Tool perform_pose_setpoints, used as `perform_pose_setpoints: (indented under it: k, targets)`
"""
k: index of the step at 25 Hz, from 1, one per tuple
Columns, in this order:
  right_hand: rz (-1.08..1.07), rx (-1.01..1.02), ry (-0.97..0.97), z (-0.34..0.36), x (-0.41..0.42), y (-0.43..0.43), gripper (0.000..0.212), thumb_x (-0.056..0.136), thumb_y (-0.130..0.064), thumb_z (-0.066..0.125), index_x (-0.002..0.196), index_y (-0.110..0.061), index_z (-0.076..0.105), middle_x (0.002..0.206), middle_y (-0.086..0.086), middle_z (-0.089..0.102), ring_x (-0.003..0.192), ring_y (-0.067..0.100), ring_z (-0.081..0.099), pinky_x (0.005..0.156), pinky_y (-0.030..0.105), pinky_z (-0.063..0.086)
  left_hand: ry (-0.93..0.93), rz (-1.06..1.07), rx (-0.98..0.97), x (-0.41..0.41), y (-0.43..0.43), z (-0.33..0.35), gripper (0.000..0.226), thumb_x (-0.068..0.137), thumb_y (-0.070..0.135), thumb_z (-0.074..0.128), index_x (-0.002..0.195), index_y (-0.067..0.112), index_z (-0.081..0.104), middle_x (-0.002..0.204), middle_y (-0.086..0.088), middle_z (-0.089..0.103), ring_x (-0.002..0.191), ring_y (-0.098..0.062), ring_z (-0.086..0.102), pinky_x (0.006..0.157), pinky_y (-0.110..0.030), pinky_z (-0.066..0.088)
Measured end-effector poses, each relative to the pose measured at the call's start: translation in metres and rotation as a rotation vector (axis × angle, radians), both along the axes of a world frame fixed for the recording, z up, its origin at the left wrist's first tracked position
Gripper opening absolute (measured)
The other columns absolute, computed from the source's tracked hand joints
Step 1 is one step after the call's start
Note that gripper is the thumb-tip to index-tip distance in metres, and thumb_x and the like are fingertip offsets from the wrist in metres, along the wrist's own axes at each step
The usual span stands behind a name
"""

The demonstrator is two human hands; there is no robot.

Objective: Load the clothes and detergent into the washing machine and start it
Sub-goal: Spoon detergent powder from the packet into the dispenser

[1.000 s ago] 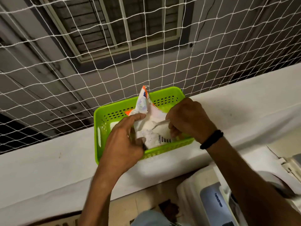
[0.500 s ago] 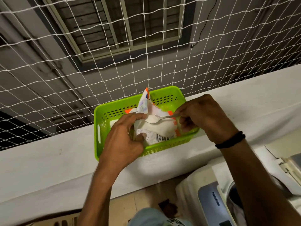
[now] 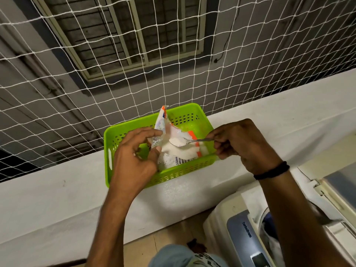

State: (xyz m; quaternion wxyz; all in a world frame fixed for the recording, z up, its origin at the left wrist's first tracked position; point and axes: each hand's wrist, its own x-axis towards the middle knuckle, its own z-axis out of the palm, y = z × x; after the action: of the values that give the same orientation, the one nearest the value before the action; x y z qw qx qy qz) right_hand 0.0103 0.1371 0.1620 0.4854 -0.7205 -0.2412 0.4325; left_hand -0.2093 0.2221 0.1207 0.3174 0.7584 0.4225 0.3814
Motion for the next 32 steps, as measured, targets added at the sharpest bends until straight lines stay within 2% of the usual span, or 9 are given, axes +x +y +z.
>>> perform_pose_setpoints:
  k: [3, 6, 9, 11, 14, 17, 21, 26, 32]
  targets:
    - [-0.014, 0.015, 0.021, 0.0, 0.0, -0.007, 0.026, 0.088, 0.01, 0.045, 0.093, 0.01, 0.071, 0.06, 0.016, 0.059, 0.038, 0.018, 0.057, 0.038, 0.02, 0.047, -0.058, 0.015, 0.003, 0.003, -0.004, 0.004, 0.036, 0.083, 0.009, 0.076, 0.106, 0.036, 0.071, 0.116, 0.01, 0.065, 0.1, -0.004, 0.06, 0.084, -0.027, 0.05]
    - [-0.033, 0.036, 0.023, 0.001, 0.001, -0.016, 0.026, 0.087, 0.011, 0.045, 0.093, 0.011, 0.071, 0.06, 0.017, 0.058, 0.041, 0.022, 0.056, 0.038, 0.021, 0.047, -0.133, 0.036, -0.008, 0.013, -0.012, 0.008, 0.026, 0.086, 0.017, 0.074, 0.108, 0.03, 0.071, 0.116, 0.009, 0.067, 0.105, -0.009, 0.063, 0.087, -0.028, 0.053]
    - [-0.049, 0.06, 0.014, 0.004, 0.006, -0.029, 0.026, 0.088, 0.01, 0.046, 0.089, 0.008, 0.071, 0.06, 0.017, 0.058, 0.041, 0.022, 0.057, 0.038, 0.022, 0.047, -0.348, 0.016, -0.118, 0.029, -0.024, 0.015, 0.023, 0.09, 0.022, 0.07, 0.113, 0.019, 0.07, 0.113, 0.005, 0.071, 0.106, -0.009, 0.065, 0.092, -0.032, 0.054]
    - [-0.068, 0.085, 0.016, 0.006, 0.012, -0.041, 0.026, 0.087, 0.01, 0.046, 0.087, 0.006, 0.072, 0.061, 0.018, 0.059, 0.04, 0.02, 0.058, 0.039, 0.022, 0.048, -0.504, -0.034, -0.196, 0.039, -0.033, 0.02, 0.029, 0.094, 0.028, 0.064, 0.119, 0.013, 0.068, 0.118, 0.004, 0.071, 0.112, -0.009, 0.065, 0.096, -0.035, 0.052]
    - [-0.112, 0.111, 0.027, 0.008, 0.021, -0.065, 0.028, 0.089, 0.008, 0.048, 0.081, 0.0, 0.073, 0.063, 0.017, 0.06, 0.044, 0.02, 0.06, 0.041, 0.024, 0.051, -0.66, -0.158, -0.344, 0.06, -0.045, 0.025, 0.049, 0.093, 0.049, 0.051, 0.124, 0.014, 0.066, 0.128, -0.004, 0.068, 0.124, -0.021, 0.06, 0.106, -0.042, 0.046]
    - [-0.187, 0.102, 0.043, 0.012, 0.03, -0.093, 0.026, 0.089, 0.008, 0.048, 0.083, 0.002, 0.074, 0.063, 0.017, 0.061, 0.047, 0.023, 0.059, 0.04, 0.024, 0.05, -0.763, -0.274, -0.515, 0.088, -0.058, 0.029, 0.059, 0.095, 0.052, 0.04, 0.126, 0.007, 0.063, 0.129, -0.01, 0.067, 0.124, -0.025, 0.06, 0.109, -0.04, 0.043]
    - [-0.323, 0.076, 0.046, 0.012, 0.046, -0.137, 0.025, 0.089, 0.01, 0.048, 0.088, 0.007, 0.073, 0.062, 0.018, 0.06, 0.043, 0.02, 0.058, 0.04, 0.022, 0.048, -0.738, -0.468, -0.645, 0.127, -0.08, 0.02, 0.065, 0.096, 0.052, 0.027, 0.127, 0.007, 0.061, 0.131, -0.009, 0.066, 0.127, -0.024, 0.058, 0.111, -0.039, 0.039]
    - [-0.508, 0.077, 0.035, -0.008, 0.069, -0.198, 0.025, 0.085, 0.01, 0.05, 0.083, 0.005, 0.074, 0.057, 0.014, 0.062, 0.044, 0.022, 0.059, 0.042, 0.024, 0.048, -0.603, -0.608, -0.771, 0.181, -0.116, -0.006, 0.071, 0.097, 0.058, 0.024, 0.131, 0.007, 0.06, 0.132, -0.009, 0.065, 0.127, -0.021, 0.058, 0.113, -0.041, 0.037]
    - [-0.719, 0.04, 0.06, -0.056, 0.094, -0.271, 0.03, 0.083, 0.013, 0.045, 0.082, 0.005, 0.074, 0.06, 0.02, 0.063, 0.044, 0.024, 0.059, 0.045, 0.026, 0.05, -0.39, -0.701, -0.963, 0.242, -0.164, -0.045, 0.07, 0.1, 0.06, 0.024, 0.13, 0.01, 0.062, 0.126, -0.007, 0.069, 0.122, -0.021, 0.062, 0.112, -0.041, 0.04]
